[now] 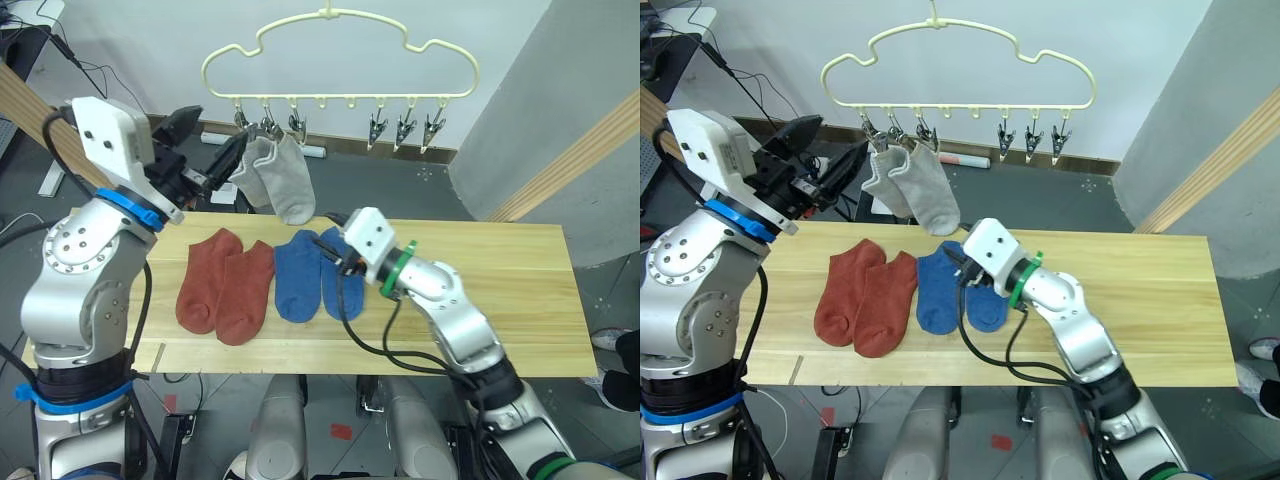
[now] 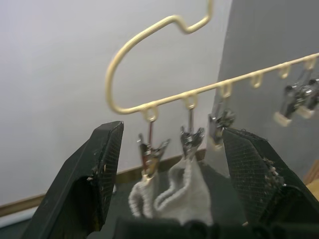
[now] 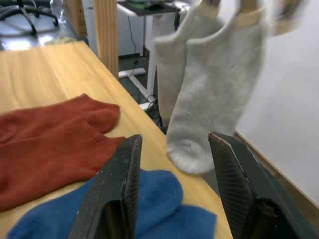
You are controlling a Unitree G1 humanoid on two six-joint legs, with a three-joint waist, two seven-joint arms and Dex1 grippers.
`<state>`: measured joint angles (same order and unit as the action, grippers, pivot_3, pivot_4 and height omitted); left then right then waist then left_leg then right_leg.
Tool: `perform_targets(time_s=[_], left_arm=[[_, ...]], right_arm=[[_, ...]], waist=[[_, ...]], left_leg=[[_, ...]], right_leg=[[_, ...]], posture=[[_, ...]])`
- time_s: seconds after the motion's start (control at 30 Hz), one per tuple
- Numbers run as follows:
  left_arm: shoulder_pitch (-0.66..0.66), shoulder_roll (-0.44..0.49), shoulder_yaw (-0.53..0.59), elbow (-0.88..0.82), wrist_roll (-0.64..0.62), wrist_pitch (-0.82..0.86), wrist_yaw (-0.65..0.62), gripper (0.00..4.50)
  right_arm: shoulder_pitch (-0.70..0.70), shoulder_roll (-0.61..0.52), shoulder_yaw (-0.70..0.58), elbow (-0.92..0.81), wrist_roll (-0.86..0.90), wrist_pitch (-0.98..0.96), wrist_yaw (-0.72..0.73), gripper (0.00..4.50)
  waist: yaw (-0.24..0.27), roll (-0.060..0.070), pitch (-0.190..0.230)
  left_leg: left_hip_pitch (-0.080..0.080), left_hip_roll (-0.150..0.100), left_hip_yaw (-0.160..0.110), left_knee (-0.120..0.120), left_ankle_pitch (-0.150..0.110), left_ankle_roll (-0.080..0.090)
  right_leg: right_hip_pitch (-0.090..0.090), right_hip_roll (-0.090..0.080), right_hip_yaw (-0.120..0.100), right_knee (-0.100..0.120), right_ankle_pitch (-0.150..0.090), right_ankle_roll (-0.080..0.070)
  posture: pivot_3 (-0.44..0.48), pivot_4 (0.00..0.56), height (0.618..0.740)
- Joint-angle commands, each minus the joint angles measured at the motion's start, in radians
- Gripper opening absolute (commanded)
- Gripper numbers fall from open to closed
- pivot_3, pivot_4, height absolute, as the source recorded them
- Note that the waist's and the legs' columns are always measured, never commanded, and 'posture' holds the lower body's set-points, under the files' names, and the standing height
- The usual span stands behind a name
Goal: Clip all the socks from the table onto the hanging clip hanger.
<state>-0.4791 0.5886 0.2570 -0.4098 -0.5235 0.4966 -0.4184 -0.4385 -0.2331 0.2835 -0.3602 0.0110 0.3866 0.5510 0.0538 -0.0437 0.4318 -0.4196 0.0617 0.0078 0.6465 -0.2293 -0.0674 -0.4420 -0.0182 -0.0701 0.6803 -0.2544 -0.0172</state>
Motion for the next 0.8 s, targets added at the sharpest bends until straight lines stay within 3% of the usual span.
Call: perform_targets(time_s=[0.03, 0.2, 0.47, 0.63, 0.8], left_arm=[[0.027, -0.044, -0.035, -0.057, 0.05, -0.063, 0.035, 3.42], [0.028, -0.138, -0.097, -0.029, 0.142, -0.138, 0.097, 3.42], [0.022, -0.282, -0.177, 0.047, 0.223, -0.222, 0.15, 3.42], [0.022, -0.345, -0.212, 0.092, 0.283, -0.279, 0.181, 2.26], [0.019, -0.371, -0.225, 0.11, 0.315, -0.299, 0.195, 2.26]], right_arm=[[0.06, -0.088, -0.108, -0.208, 0.121, 0.101, 0.075, 2.18], [0.099, -0.19, -0.255, -0.339, 0.256, 0.234, 0.09, 2.18], [0.188, -0.267, -0.349, -0.491, 0.404, 0.371, 0.065, 2.18], [0.206, -0.313, -0.37, -0.511, 0.443, 0.398, 0.05, 2.23], [0.205, -0.338, -0.375, -0.513, 0.469, 0.403, 0.033, 2.23]], waist=[[0.0, 0.0, 0.0], [-0.005, 0.0, 0.0], [-0.014, 0.0, 0.0], [-0.031, 0.0, 0.0], [-0.041, 0.0, 0.0]], left_leg=[[0.0, 0.0, 0.0, 0.0, 0.0, 0.0], [0.001, 0.0, 0.001, 0.0, 0.0, 0.0], [0.0, 0.0, 0.002, 0.0, 0.0, 0.001], [0.0, -0.001, 0.002, 0.0, -0.001, 0.004], [0.001, -0.001, 0.002, 0.0, -0.002, 0.005]], right_leg=[[0.0, 0.0, 0.0, 0.0, 0.0, 0.0], [0.0, 0.0, 0.001, 0.0, 0.0, 0.0], [0.0, 0.0, 0.001, 0.0, 0.0, 0.0], [0.001, 0.0, 0.002, 0.0, 0.0, 0.0], [0.0, 0.001, 0.002, 0.0, 0.0, 0.0]], posture=[[0.045, 0.404, 0.74], [0.007, 0.414, 0.74], [-0.028, 0.42, 0.74], [-0.069, 0.425, 0.74], [-0.084, 0.426, 0.74]])
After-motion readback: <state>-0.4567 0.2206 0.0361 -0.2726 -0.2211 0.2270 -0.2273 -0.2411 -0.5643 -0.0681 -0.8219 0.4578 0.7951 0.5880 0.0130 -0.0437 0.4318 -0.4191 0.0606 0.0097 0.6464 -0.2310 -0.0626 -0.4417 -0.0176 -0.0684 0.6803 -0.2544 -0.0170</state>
